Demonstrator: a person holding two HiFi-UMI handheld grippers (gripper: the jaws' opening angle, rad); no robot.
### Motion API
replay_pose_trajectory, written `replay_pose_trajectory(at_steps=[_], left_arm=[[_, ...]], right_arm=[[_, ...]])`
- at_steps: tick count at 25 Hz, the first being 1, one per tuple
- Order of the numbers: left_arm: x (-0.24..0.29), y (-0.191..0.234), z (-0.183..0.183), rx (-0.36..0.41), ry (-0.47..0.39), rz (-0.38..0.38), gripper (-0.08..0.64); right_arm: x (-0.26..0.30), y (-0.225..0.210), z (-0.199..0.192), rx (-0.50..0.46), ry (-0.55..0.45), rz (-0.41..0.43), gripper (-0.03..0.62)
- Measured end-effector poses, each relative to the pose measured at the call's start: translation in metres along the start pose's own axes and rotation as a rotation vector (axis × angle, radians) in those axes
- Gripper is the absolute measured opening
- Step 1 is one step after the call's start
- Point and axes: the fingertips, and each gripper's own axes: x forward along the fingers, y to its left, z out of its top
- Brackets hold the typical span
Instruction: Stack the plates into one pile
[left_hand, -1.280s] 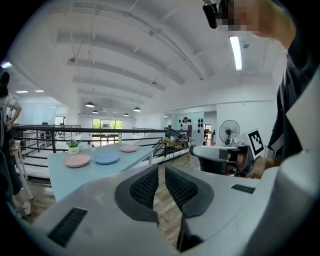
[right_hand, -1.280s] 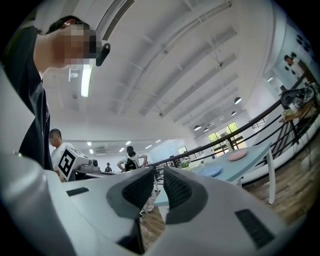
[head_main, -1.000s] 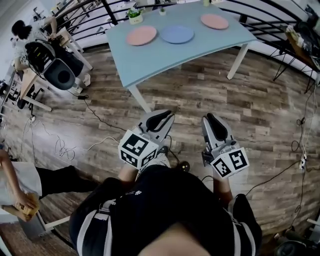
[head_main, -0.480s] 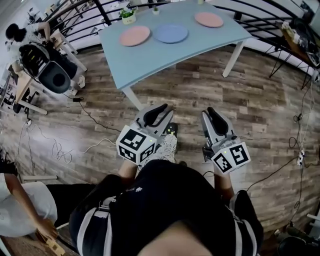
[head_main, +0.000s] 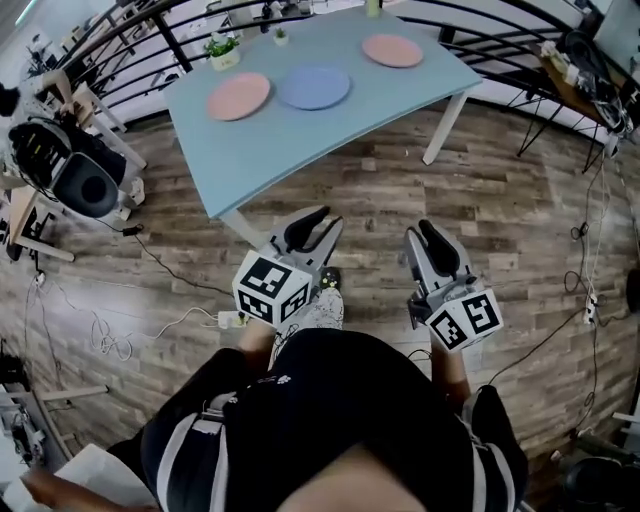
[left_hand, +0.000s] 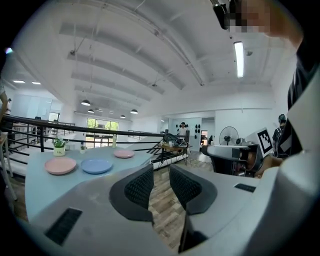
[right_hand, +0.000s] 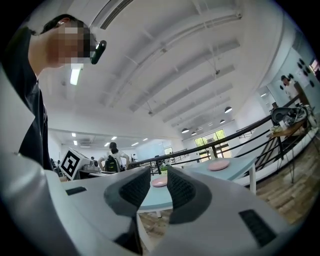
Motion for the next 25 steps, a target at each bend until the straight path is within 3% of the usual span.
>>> replay_pose_trajectory(at_steps=[25], left_arm=[[0.118,0.222,0.033,-0.019,0.015,0.006,0.103]], right_arm=[[0.216,-0.099,0.011,0.038,0.040,-0.082,0.117]])
